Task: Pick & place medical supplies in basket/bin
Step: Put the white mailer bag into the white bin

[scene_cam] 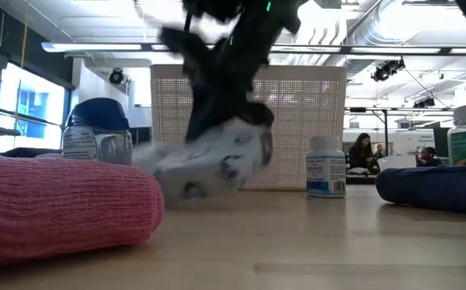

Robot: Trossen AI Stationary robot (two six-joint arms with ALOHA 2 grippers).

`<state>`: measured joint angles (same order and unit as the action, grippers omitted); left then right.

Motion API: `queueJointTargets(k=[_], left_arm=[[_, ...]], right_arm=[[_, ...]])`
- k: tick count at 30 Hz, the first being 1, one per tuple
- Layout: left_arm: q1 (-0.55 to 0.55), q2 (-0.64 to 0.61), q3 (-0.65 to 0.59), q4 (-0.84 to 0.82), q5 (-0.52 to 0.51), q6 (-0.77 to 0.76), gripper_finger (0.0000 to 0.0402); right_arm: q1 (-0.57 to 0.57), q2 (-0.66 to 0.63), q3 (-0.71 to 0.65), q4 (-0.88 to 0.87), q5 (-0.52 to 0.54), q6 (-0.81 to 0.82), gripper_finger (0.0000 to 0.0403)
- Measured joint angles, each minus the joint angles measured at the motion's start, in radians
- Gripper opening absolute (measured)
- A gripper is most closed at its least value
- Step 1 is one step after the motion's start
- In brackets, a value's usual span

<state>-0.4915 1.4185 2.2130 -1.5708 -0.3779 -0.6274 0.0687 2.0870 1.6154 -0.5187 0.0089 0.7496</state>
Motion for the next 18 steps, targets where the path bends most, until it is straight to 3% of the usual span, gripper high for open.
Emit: queueJointTargets(k=[12, 18], left_arm=[[0.0, 0.0, 0.0, 0.0, -0.01, 0.024, 0.0161], [0.0, 0.0, 0.0, 0.0, -0.011, 0.032, 0.0161]], right_arm=[[-0.003, -0.249, 0.004, -0.004, 0.086, -0.036, 0.0], [-0.068, -0.385, 0.008, -0.007, 0.146, -0.09, 0.0]])
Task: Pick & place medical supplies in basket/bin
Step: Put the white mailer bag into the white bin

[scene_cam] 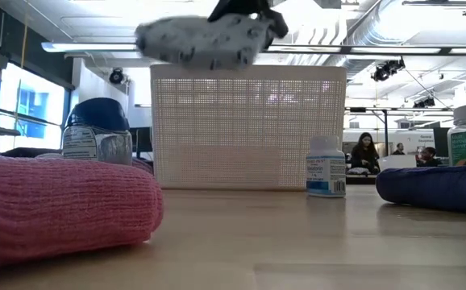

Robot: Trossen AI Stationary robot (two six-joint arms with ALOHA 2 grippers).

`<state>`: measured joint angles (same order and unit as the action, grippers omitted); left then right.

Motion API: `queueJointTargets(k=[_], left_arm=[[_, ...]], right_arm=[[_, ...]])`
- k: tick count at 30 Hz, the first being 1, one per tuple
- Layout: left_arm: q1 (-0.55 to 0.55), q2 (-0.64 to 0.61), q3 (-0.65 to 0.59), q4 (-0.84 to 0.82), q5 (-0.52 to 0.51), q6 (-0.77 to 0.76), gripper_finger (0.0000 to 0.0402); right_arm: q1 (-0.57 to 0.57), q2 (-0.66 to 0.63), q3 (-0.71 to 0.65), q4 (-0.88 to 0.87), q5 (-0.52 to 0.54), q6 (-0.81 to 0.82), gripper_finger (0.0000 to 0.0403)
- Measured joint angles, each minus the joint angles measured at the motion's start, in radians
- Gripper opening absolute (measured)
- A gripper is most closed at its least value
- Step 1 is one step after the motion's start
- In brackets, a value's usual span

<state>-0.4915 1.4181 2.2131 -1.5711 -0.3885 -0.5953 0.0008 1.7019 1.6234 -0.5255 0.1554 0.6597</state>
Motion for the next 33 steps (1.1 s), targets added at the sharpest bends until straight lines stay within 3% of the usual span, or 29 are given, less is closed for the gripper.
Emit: queueJointTargets(k=[7, 12, 18, 24, 26, 33], left_arm=[[0.0, 0.0, 0.0, 0.0, -0.022, 0.025, 0.0161], [0.0, 0.0, 0.0, 0.0, -0.116, 0.022, 0.0161], [0.001, 0.0, 0.0, 0.039, -0.246, -0.017, 0.0161], [0.035, 0.014, -0.001, 0.155, -0.377, -0.011, 0.0161], [0.083, 0.021, 0.0, 0.178, -0.373, -0.012, 0.0161], [0.292, 0.058, -0.001, 0.211, -0.181, -0.014, 0.0161]], right_arm=[[-0.174, -0.061, 0.135, -0.076, -0.046, -0.193, 0.0], [-0.326, -0.041, 0.234, -0.107, -0.108, -0.379, 0.0], [-0.49, 0.024, 0.247, -0.092, -0.295, -0.527, 0.0], [-0.572, 0.136, 0.245, -0.048, -0.426, -0.655, 0.0], [-0.589, 0.17, 0.245, -0.015, -0.451, -0.686, 0.0], [-0.631, 0.266, 0.246, 0.046, -0.529, -0.754, 0.0]])
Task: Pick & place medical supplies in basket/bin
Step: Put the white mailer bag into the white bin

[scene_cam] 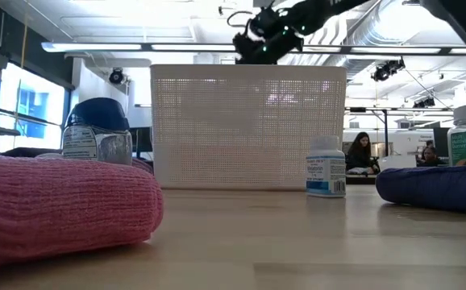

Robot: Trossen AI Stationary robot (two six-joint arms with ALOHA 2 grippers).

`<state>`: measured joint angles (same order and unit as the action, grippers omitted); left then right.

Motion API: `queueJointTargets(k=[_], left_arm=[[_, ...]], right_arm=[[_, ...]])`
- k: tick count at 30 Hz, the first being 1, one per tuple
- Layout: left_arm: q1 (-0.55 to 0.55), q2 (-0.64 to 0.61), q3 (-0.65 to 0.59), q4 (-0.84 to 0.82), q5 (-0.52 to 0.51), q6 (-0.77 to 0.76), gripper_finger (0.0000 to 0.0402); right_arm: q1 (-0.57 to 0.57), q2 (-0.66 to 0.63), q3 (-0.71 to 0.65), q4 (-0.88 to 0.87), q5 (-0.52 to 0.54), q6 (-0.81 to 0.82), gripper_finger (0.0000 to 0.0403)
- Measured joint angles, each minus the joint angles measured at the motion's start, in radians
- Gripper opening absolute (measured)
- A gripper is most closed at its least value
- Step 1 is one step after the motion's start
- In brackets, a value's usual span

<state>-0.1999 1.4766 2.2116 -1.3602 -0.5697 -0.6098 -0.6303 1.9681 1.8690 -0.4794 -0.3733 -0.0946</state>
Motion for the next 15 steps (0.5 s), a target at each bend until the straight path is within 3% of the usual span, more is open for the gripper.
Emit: queueJointTargets(k=[7, 15], left_arm=[[0.123, 0.066, 0.003, 0.046, 0.11, 0.002, 0.0161], [0.172, 0.117, 0.001, 0.066, 0.218, 0.01, 0.0161]], right_arm=[[-0.027, 0.047, 0.0, 0.081, -0.019, -0.045, 0.0], [-0.031, 0.073, 0.0, 0.099, -0.027, -0.083, 0.0001]])
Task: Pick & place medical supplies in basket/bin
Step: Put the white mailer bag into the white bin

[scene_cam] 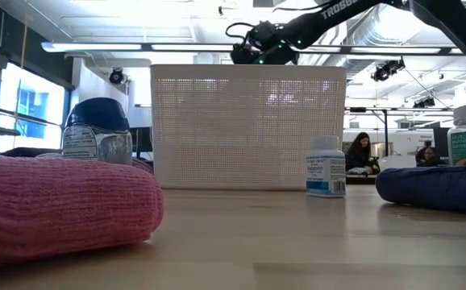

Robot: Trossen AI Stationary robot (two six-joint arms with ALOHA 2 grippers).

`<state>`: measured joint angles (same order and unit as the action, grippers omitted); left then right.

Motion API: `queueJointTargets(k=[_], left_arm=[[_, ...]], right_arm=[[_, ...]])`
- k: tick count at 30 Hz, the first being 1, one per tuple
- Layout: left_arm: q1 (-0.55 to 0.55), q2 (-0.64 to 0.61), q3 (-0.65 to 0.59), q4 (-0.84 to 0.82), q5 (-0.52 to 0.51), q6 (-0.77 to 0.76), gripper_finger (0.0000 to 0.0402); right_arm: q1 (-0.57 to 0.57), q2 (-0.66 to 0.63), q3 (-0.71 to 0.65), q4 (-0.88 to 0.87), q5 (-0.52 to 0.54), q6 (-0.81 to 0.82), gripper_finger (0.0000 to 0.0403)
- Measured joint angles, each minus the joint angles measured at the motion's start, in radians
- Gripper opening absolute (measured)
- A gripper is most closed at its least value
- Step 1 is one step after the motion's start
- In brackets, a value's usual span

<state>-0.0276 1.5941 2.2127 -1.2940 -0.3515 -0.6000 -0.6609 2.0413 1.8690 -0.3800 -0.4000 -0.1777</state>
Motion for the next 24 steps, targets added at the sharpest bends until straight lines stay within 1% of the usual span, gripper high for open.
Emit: queueJointTargets(k=[7, 9, 11, 15, 18, 20, 24], left_arm=[[0.002, 0.007, 0.0, 0.017, 0.004, 0.019, 0.0161], [0.002, 0.007, 0.0, 0.017, 0.003, 0.019, 0.0161], [0.002, 0.008, 0.0, 0.016, 0.003, 0.02, 0.0161], [0.002, 0.008, 0.0, 0.014, 0.002, 0.02, 0.0161], [0.001, 0.008, 0.0, 0.013, 0.002, 0.028, 0.0161], [0.001, 0.008, 0.0, 0.013, 0.002, 0.033, 0.0161], [0.001, 0.008, 0.0, 0.013, 0.023, 0.049, 0.0161]], right_arm=[[0.0, 0.007, 0.0, 0.003, 0.006, -0.015, 0.0002], [0.0, 0.007, 0.0, 0.004, 0.024, -0.015, 0.0011], [0.0, 0.007, 0.0, 0.004, 0.052, -0.015, 0.0028], [0.0, 0.007, 0.0, 0.009, 0.08, -0.003, 0.0076], [0.0, 0.007, 0.0, 0.009, 0.153, 0.017, 0.0109], [0.0, 0.006, 0.0, 0.009, 0.185, 0.018, 0.0126], [0.0, -0.014, 0.0, 0.008, 0.215, 0.029, 0.0149]])
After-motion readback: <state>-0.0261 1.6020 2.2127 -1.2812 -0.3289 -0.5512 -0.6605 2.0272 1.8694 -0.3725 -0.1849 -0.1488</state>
